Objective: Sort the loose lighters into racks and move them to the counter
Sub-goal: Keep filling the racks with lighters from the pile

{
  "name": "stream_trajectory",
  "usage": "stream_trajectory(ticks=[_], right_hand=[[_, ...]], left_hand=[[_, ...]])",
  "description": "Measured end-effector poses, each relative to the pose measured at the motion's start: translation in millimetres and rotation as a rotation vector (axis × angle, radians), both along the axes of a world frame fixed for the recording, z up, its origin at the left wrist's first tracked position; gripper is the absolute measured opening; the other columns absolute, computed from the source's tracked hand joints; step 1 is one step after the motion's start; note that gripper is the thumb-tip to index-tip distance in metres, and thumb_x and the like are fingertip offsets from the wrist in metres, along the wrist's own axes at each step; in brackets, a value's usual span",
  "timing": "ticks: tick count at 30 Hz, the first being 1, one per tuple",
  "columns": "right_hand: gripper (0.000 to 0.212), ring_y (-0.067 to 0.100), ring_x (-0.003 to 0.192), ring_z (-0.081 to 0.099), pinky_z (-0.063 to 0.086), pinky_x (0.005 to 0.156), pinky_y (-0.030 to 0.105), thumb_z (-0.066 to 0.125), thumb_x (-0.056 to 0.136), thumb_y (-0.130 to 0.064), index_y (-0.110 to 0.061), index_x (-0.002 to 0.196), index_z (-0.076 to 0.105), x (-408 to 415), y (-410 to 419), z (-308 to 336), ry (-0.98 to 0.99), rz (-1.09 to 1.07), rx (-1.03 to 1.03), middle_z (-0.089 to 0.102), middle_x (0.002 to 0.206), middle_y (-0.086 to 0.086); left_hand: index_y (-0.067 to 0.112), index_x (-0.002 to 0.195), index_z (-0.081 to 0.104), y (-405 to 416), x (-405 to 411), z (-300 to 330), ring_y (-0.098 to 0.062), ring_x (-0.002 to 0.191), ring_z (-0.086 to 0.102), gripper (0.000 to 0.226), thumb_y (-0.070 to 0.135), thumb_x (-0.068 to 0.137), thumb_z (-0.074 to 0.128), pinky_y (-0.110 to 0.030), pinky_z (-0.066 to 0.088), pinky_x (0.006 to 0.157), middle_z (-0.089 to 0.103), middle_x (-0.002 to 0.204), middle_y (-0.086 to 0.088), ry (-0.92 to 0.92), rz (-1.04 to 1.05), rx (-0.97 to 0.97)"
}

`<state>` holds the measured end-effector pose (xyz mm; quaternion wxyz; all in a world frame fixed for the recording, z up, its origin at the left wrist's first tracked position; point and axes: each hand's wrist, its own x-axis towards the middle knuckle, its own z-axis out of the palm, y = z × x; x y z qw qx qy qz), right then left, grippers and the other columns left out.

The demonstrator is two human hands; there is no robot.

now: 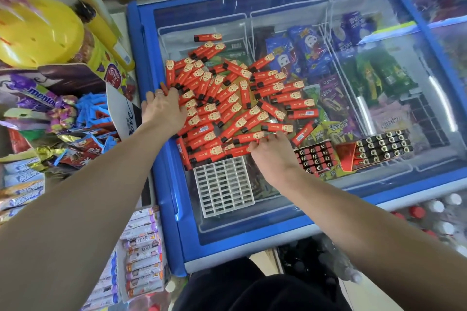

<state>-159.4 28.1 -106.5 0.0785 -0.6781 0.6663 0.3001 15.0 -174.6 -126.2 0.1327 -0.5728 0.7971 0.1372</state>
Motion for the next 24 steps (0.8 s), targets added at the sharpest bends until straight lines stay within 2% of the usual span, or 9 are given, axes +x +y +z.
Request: stream_trajectory(ticks=[4, 8, 11, 13, 15, 18, 20, 22, 24], right_hand=[[0.047, 0.027, 0.112, 0.063, 0.039, 0.112, 0.046, 0.064, 0.090, -0.008, -0.012, 0.135, 0.055, -4, 0, 4, -0.102, -0.041, -0.029, 0.072, 0.109, 0.005], [0.041, 0.025, 0.099, 0.064, 0.043, 0.108, 0.041, 0.060, 0.094, -0.007, -0.015, 0.135, 0.055, -11, -3, 10, -0.309, -0.138, -0.242, 0.072, 0.097, 0.003], [0.009, 0.018, 0.074, 0.066, 0.059, 0.079, 0.040, 0.061, 0.099, -0.015, -0.013, 0.108, 0.060, -20, -3, 22, -0.684, -0.440, -0.466, 0.069, 0.082, 0.000], [0.008, 0.013, 0.068, 0.065, 0.057, 0.064, 0.030, 0.066, 0.096, -0.014, -0.012, 0.098, 0.058, -28, 1, 34, -0.980, -0.746, -0.618, 0.068, 0.081, 0.000], [0.012, 0.009, 0.070, 0.062, 0.053, 0.061, 0.021, 0.067, 0.093, -0.011, -0.011, 0.100, 0.058, -41, 9, 50, -1.185, -0.997, -0.747, 0.068, 0.089, 0.002], [0.016, 0.011, 0.064, 0.061, 0.050, 0.057, 0.024, 0.060, 0.093, 0.000, -0.011, 0.103, 0.055, -61, 31, 66, -1.503, -1.306, -0.846, 0.064, 0.093, 0.009], [0.016, 0.016, 0.057, 0.061, 0.048, 0.054, 0.028, 0.057, 0.093, 0.005, -0.010, 0.099, 0.057, -73, 52, 68, -1.616, -1.402, -0.907, 0.064, 0.086, 0.013], [0.019, 0.020, 0.055, 0.060, 0.045, 0.053, 0.031, 0.055, 0.092, 0.007, -0.011, 0.092, 0.060, -83, 75, 64, -1.616, -1.430, -0.945, 0.064, 0.075, 0.012], [0.022, 0.022, 0.054, 0.057, 0.043, 0.054, 0.033, 0.055, 0.092, 0.007, -0.012, 0.084, 0.062, -88, 99, 59, -1.573, -1.450, -0.939, 0.062, 0.063, 0.007]], left_hand=[[0.007, 0.135, 0.053, 0, 4, -4, -0.044, 0.128, 0.044, 0.037, 0.028, 0.104, 0.051, -0.054, 0.040, 0.107, 0.057, 0.132, -0.026, 0.111, 0.054, -0.057], [0.003, 0.122, 0.054, 10, 6, 4, -0.046, 0.123, 0.049, 0.027, 0.023, 0.104, 0.054, -0.054, 0.042, 0.100, 0.061, 0.123, -0.027, 0.251, 0.154, -0.174], [0.006, 0.108, 0.054, 26, 4, 16, -0.043, 0.110, 0.054, 0.018, 0.023, 0.102, 0.056, -0.051, 0.043, 0.088, 0.064, 0.108, -0.019, 0.429, 0.205, -0.287], [0.012, 0.098, 0.050, 42, -1, 25, -0.037, 0.094, 0.057, 0.019, 0.028, 0.102, 0.057, -0.048, 0.045, 0.076, 0.062, 0.091, -0.011, 0.548, 0.197, -0.307], [0.014, 0.091, 0.044, 65, -12, 34, -0.029, 0.073, 0.054, 0.027, 0.035, 0.103, 0.057, -0.042, 0.041, 0.061, 0.055, 0.075, -0.004, 0.634, 0.194, -0.240], [0.014, 0.088, 0.041, 108, -38, 45, -0.016, 0.052, 0.040, 0.032, 0.036, 0.105, 0.056, -0.034, 0.033, 0.051, 0.048, 0.065, -0.001, 0.784, 0.194, -0.050], [0.013, 0.094, 0.043, 135, -58, 48, -0.007, 0.045, 0.034, 0.026, 0.033, 0.106, 0.056, -0.028, 0.031, 0.048, 0.058, 0.073, -0.005, 0.893, 0.183, 0.114], [0.012, 0.111, 0.045, 160, -76, 50, -0.002, 0.042, 0.041, 0.019, 0.029, 0.108, 0.053, -0.019, 0.033, 0.044, 0.072, 0.097, -0.011, 0.929, 0.179, 0.263], [0.014, 0.130, 0.043, 183, -92, 52, -0.003, 0.051, 0.053, 0.024, 0.027, 0.111, 0.048, -0.023, 0.039, 0.045, 0.074, 0.106, -0.012, 0.925, 0.169, 0.337]])
